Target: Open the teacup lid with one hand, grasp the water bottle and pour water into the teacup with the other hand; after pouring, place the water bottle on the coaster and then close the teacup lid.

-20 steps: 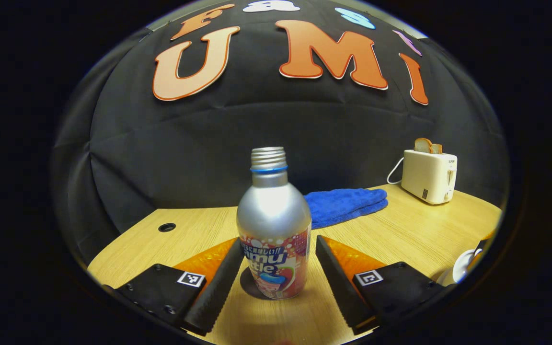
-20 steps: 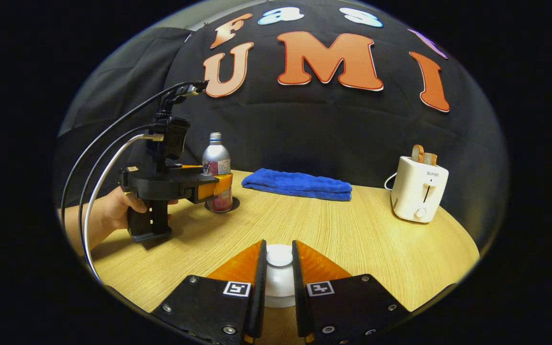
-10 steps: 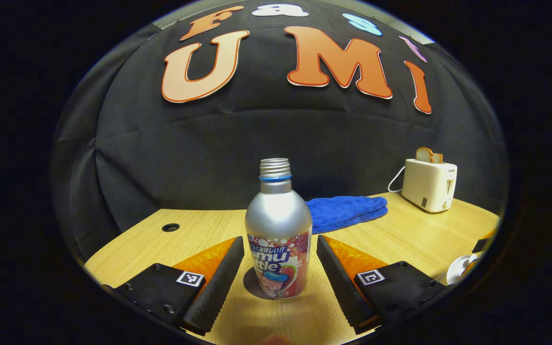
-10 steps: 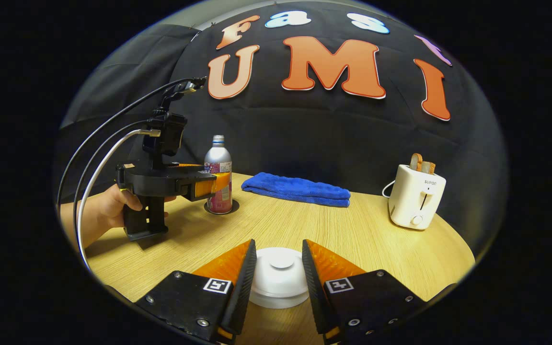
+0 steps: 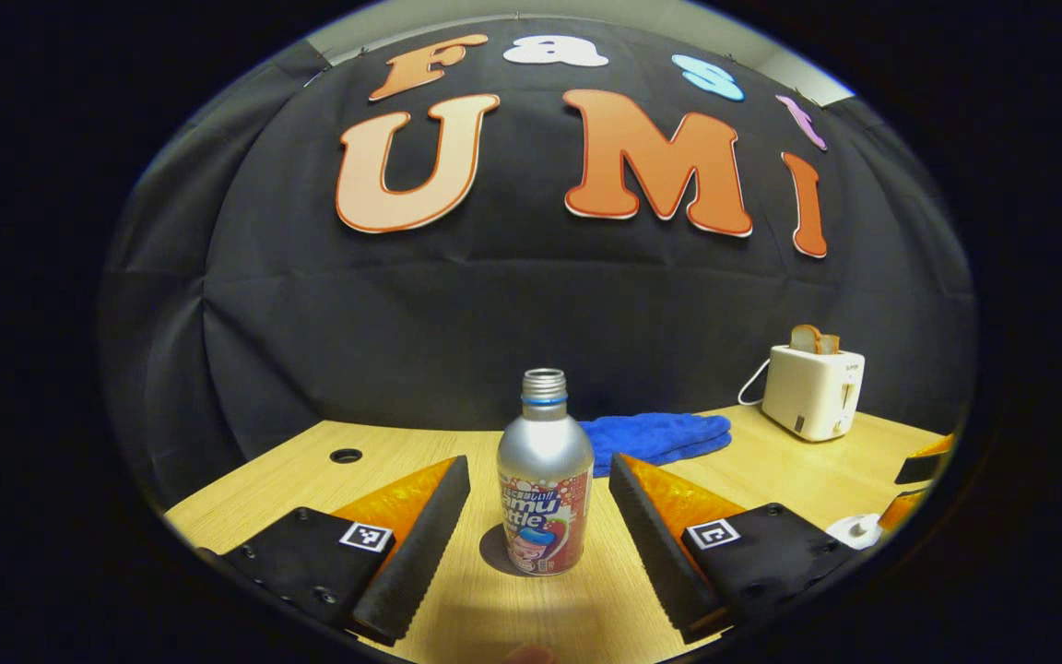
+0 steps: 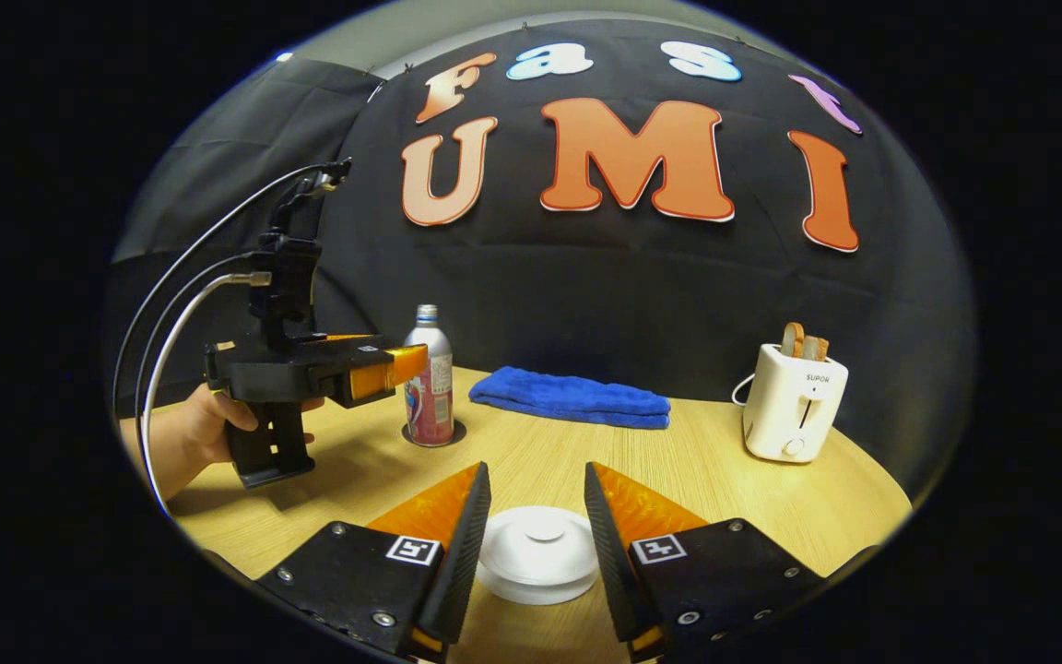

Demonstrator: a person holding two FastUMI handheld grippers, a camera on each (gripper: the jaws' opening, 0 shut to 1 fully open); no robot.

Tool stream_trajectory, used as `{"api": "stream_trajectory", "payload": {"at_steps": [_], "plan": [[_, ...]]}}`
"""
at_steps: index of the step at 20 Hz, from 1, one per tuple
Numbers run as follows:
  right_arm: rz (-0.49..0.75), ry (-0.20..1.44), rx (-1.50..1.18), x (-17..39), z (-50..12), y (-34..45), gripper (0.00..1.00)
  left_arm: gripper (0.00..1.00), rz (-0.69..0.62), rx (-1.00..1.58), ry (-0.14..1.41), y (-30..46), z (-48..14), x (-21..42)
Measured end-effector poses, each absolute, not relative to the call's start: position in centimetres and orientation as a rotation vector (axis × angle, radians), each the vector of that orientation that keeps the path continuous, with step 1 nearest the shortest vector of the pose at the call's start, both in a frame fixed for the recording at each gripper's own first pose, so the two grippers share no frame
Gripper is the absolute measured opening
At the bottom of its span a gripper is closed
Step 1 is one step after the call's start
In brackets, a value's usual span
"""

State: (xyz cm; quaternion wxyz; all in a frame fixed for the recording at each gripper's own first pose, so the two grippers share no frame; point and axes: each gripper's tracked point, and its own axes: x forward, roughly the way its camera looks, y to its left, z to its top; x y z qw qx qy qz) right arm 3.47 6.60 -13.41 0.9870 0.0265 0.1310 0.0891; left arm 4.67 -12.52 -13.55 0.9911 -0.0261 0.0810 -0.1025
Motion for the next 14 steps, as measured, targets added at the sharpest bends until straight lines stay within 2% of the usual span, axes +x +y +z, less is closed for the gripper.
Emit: {"api": "stream_trajectory", "payload": {"at_steps": [7,8,10,11,12,14], "plan": [[0.113,0.126,0.063,3.0,-8.2,5.1,0.75,0.99,-0.11,-0.116,0.103,-9.4,-10.2,-2.7],[0.105,0.112,0.066,2.9,-7.6,4.9,0.78,0.94,-0.098,-0.12,0.095,-9.0,-9.7,-3.6],[0.087,0.093,0.07,2.8,-6.9,4.2,0.79,0.98,-0.078,-0.109,0.079,-8.4,-8.8,-5.1],[0.076,0.086,0.073,2.7,-6.7,3.9,0.79,0.94,-0.069,-0.101,0.069,-8.3,-8.5,-5.7],[0.07,0.082,0.076,2.6,-6.5,3.6,0.79,1.0,-0.061,-0.092,0.067,-8.2,-8.4,-6.1],[0.062,0.081,0.077,2.5,-6.5,3.2,0.79,0.97,-0.056,-0.077,0.061,-8.3,-8.1,-6.8]]}}
